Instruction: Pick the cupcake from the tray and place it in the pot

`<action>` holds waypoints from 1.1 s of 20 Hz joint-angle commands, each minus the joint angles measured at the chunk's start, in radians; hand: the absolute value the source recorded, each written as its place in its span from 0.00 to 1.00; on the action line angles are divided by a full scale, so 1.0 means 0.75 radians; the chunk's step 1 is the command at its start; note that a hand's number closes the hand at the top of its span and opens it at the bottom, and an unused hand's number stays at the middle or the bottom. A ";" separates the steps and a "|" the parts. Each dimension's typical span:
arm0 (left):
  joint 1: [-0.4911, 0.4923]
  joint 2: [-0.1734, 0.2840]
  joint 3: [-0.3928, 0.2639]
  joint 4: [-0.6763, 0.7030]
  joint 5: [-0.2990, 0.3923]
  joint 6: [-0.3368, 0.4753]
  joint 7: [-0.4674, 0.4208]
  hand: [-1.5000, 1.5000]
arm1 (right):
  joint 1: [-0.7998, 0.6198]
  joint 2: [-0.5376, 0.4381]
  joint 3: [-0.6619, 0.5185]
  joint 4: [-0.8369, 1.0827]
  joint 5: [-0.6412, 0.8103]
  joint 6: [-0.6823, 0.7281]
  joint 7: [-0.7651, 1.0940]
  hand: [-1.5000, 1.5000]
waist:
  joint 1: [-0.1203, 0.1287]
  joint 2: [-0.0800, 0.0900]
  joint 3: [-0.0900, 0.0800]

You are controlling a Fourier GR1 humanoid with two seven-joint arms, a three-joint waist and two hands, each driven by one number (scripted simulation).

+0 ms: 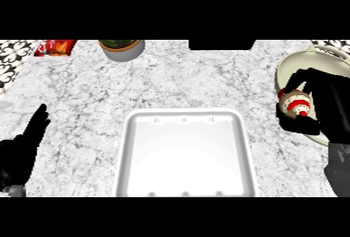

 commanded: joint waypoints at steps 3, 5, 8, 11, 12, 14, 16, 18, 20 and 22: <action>-0.044 -0.015 0.002 0.033 -0.012 -0.027 -0.002 0.50 | 0.001 -0.010 -0.263 0.080 -0.142 -0.090 -0.179 1.00 | 0.014 0.008 0.001; 0.050 -0.030 -0.001 -0.070 0.002 -0.031 0.015 0.50 | -0.035 -0.031 -0.354 0.138 -0.209 -0.098 -0.239 1.00 | 0.024 0.006 0.001; -0.110 0.002 0.058 0.123 -0.006 -0.058 -0.030 0.50 | -0.103 -0.021 -0.392 0.285 -0.186 -0.127 -0.321 1.00 | 0.017 0.009 0.000; -0.004 -0.050 0.000 -0.066 -0.038 -0.035 0.042 0.50 | -0.211 -0.061 -0.479 0.433 -0.245 -0.091 -0.384 1.00 | 0.027 0.008 0.001; -0.055 -0.024 0.029 0.052 -0.027 -0.058 -0.024 0.50 | -0.307 -0.096 -0.500 0.569 -0.269 -0.103 -0.473 1.00 | 0.033 0.012 0.001; -0.009 -0.029 0.028 -0.036 -0.024 -0.068 0.012 0.50 | -0.326 -0.075 -0.517 0.714 -0.253 -0.161 -0.544 1.00 | 0.036 0.011 0.001; -0.075 -0.025 0.048 0.038 -0.013 -0.080 0.009 0.50 | -0.385 -0.101 -0.539 0.874 -0.234 -0.206 -0.644 1.00 | 0.036 0.014 0.001; 0.003 -0.078 -0.005 -0.030 -0.064 -0.039 -0.002 0.50 | -0.474 -0.119 -0.522 1.032 -0.189 -0.225 -0.684 1.00 | 0.049 0.014 0.001; -0.078 -0.026 0.059 0.116 -0.024 -0.091 -0.058 0.50 | -0.543 -0.188 -0.593 1.208 -0.238 -0.221 -0.819 1.00 | 0.047 0.019 0.001; -0.131 -0.038 0.056 0.182 -0.043 -0.085 -0.091 0.50 | -0.640 -0.179 -0.565 1.350 -0.193 -0.243 -0.847 1.00 | 0.045 0.019 0.001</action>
